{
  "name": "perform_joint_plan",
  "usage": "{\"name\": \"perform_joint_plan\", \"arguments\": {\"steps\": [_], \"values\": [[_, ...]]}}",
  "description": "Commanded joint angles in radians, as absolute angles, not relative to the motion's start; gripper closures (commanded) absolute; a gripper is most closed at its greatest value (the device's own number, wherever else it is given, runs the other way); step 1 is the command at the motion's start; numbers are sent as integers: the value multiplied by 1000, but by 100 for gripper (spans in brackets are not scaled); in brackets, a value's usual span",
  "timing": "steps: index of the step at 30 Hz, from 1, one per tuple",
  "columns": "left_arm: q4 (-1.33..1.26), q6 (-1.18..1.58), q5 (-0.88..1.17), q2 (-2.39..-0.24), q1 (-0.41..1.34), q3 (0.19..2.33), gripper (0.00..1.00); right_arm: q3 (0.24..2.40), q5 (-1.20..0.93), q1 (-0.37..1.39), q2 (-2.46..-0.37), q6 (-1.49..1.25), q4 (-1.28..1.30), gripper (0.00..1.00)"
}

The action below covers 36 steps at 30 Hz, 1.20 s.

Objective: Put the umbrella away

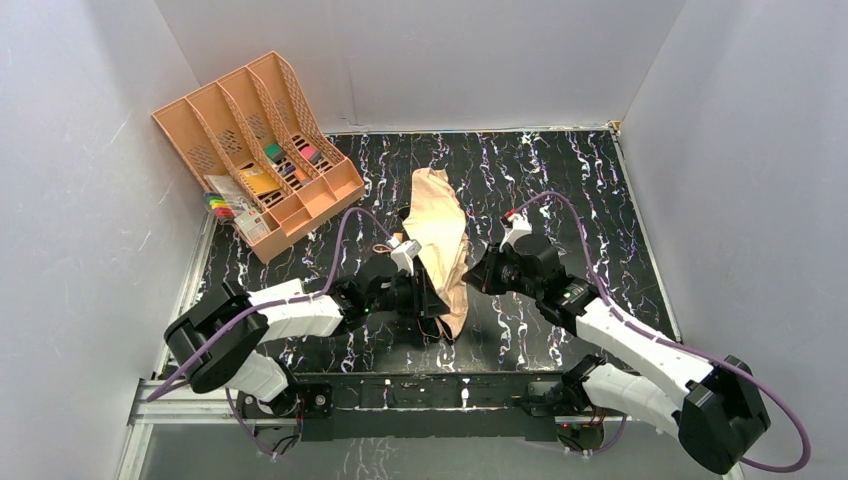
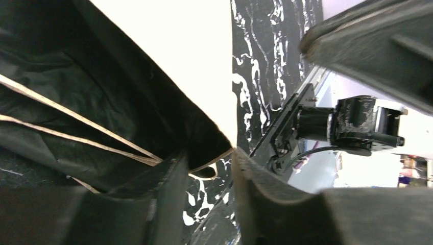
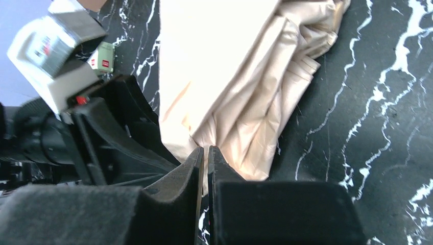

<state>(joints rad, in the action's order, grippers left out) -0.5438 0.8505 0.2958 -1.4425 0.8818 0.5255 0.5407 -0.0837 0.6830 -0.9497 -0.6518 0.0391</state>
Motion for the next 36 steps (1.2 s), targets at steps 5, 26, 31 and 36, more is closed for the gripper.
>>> {"name": "perform_joint_plan", "arguments": {"steps": [5, 26, 31, 36], "values": [[-631, 848, 277, -1497, 905, 495, 61, 663, -238, 680, -1068, -652, -153, 85], [-613, 849, 237, -1483, 930, 464, 35, 657, -232, 681, -1577, -662, -446, 100], [-555, 835, 201, -1414, 932, 477, 31, 607, -183, 680, -1649, -661, -487, 100], [-457, 816, 168, -1336, 931, 511, 22, 572, -165, 679, -1707, -679, -466, 100]]}}
